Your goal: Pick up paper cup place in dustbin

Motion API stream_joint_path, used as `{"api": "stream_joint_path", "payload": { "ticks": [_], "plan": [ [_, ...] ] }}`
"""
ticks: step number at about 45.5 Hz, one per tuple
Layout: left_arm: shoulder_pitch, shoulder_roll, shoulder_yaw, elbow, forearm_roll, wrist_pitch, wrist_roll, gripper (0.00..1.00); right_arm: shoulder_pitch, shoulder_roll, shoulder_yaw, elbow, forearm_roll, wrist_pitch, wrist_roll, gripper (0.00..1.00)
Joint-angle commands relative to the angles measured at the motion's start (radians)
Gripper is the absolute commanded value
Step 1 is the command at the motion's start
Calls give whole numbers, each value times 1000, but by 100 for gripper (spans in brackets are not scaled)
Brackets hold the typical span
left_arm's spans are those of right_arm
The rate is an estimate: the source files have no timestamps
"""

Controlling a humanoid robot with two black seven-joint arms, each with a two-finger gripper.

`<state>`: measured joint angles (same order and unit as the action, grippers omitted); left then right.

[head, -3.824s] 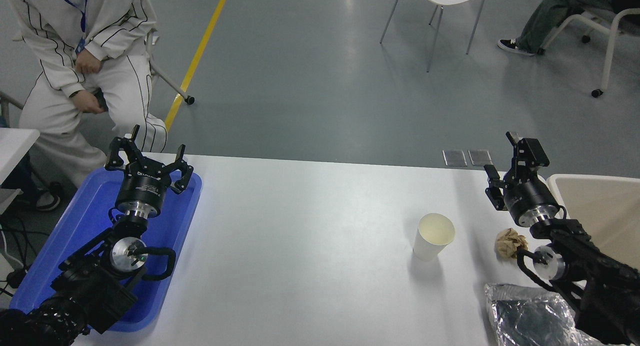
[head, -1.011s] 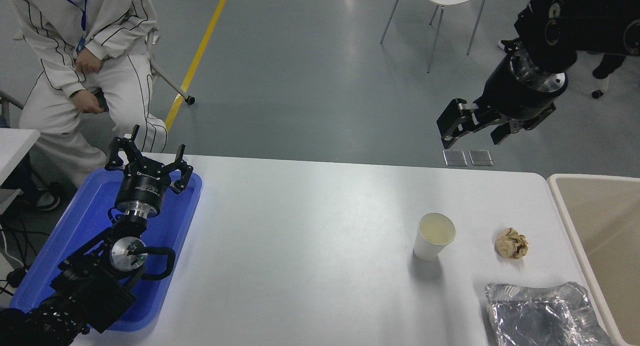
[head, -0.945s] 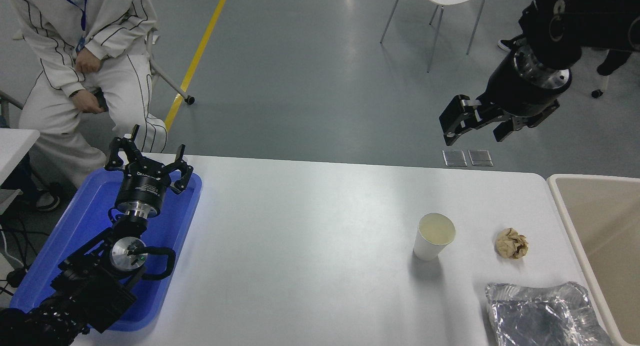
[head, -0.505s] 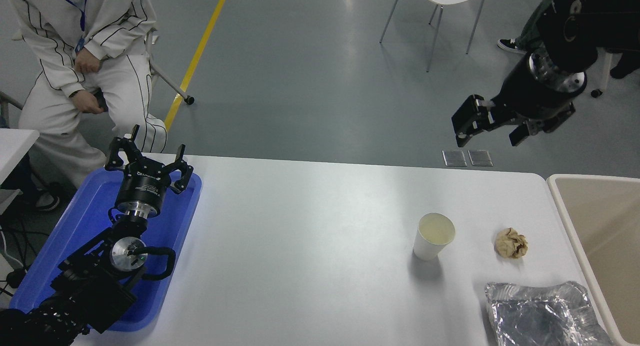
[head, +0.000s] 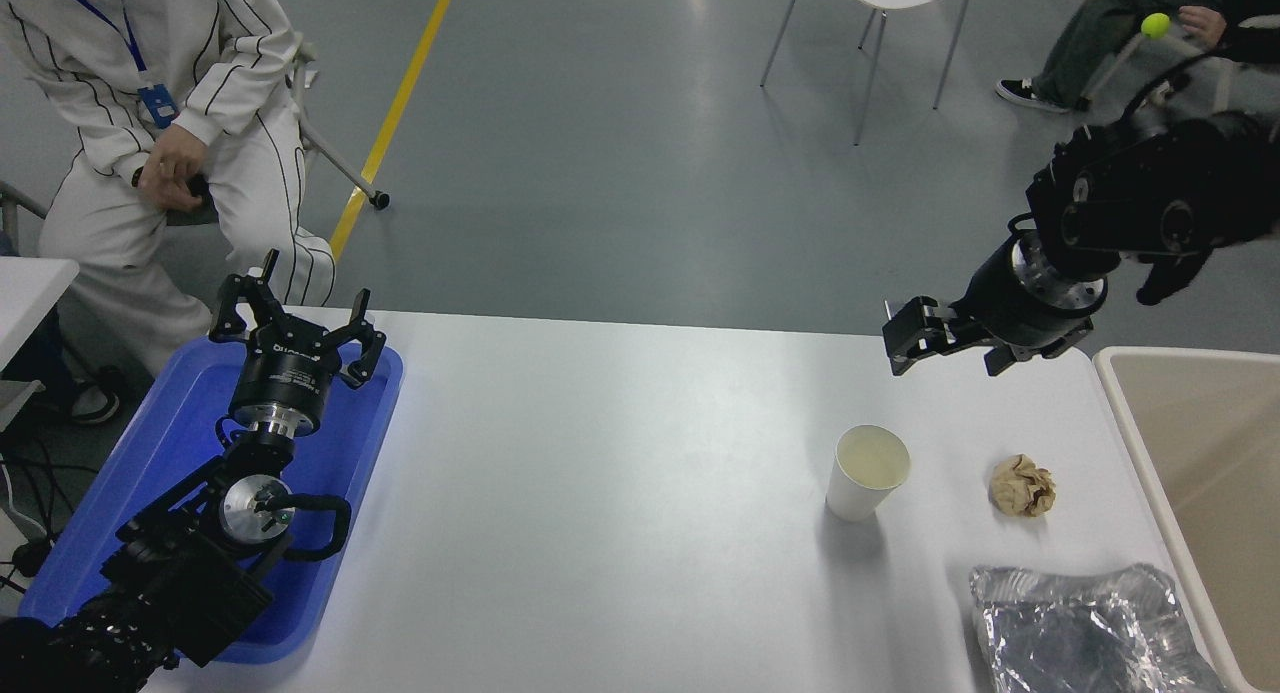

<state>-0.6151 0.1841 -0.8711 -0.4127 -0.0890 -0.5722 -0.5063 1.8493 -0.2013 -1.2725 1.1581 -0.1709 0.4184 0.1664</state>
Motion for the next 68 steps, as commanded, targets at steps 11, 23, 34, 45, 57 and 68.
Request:
{"api": "stream_joint_path", "payload": {
  "ticks": [11, 23, 34, 45, 57, 68],
  "plan": [
    [0, 0, 0, 0, 0, 0, 0, 100, -183, 29, 81, -20, -10, -161, 1, 100],
    [0, 0, 0, 0, 0, 0, 0, 100, -239, 45, 78, -35, -16, -202, -1, 100],
    [0, 0, 1, 0, 0, 0, 0, 100, -303, 45, 78, -100, -30, -220, -5, 98],
    [0, 0, 0, 0, 0, 0, 0, 100, -361, 45, 79, -135, -27, -257, -25, 87],
    [0, 0, 0, 0, 0, 0, 0, 100, -386, 42, 82, -156, -10, -265, -54, 69],
    [0, 0, 0, 0, 0, 0, 0, 100, -412, 40, 91, -156, -4, -265, -54, 35]
  ]
}}
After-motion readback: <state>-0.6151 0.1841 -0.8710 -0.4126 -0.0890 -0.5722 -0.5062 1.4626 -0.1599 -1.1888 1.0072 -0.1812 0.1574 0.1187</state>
